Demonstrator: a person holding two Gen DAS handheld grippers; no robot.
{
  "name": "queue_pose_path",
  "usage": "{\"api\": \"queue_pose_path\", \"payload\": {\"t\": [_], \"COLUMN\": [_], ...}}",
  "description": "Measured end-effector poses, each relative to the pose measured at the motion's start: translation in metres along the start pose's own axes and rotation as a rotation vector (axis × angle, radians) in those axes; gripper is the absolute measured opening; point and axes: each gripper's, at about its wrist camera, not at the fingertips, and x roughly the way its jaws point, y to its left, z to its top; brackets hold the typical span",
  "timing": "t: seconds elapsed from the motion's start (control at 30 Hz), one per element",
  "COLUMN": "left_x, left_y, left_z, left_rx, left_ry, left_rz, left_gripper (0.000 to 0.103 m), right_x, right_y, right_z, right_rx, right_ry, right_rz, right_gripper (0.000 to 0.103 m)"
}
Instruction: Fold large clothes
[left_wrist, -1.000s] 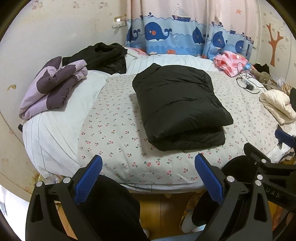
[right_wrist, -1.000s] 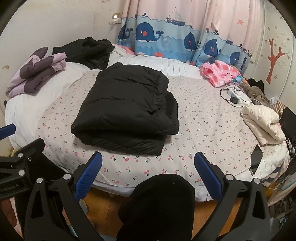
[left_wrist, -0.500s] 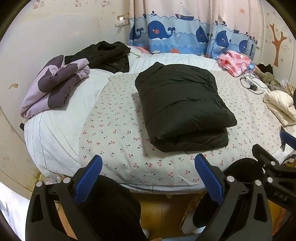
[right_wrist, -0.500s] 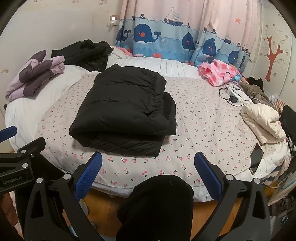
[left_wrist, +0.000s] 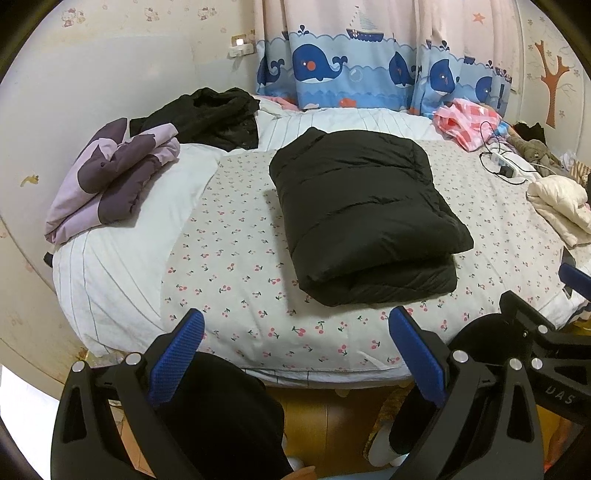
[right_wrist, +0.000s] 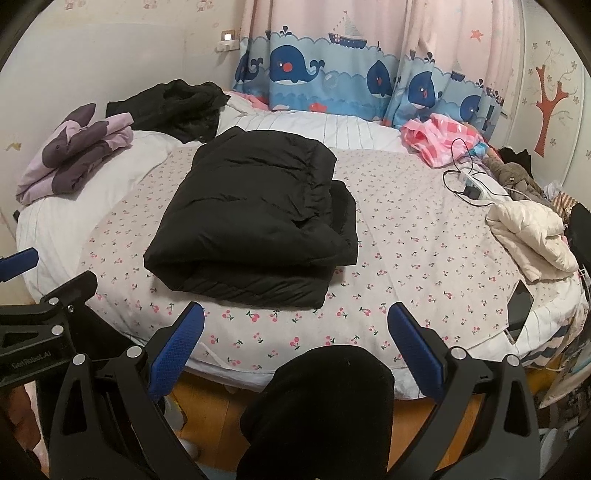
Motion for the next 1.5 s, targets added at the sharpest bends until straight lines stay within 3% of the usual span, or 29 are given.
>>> {"api": "queue_pose_path", "payload": {"t": [1.5], "left_x": [-0.007], "left_y": [0.017], "left_z": [0.0], "left_rx": [-0.055], "left_ry": [-0.045], "left_rz": [0.01], "left_gripper": [0.096], "right_x": [0.003], "right_y": [0.018], "right_z": [-0.002], "right_rx": [-0.009], "right_ry": [-0.016], "right_rz": [0.063], "right_gripper": [0.096]}}
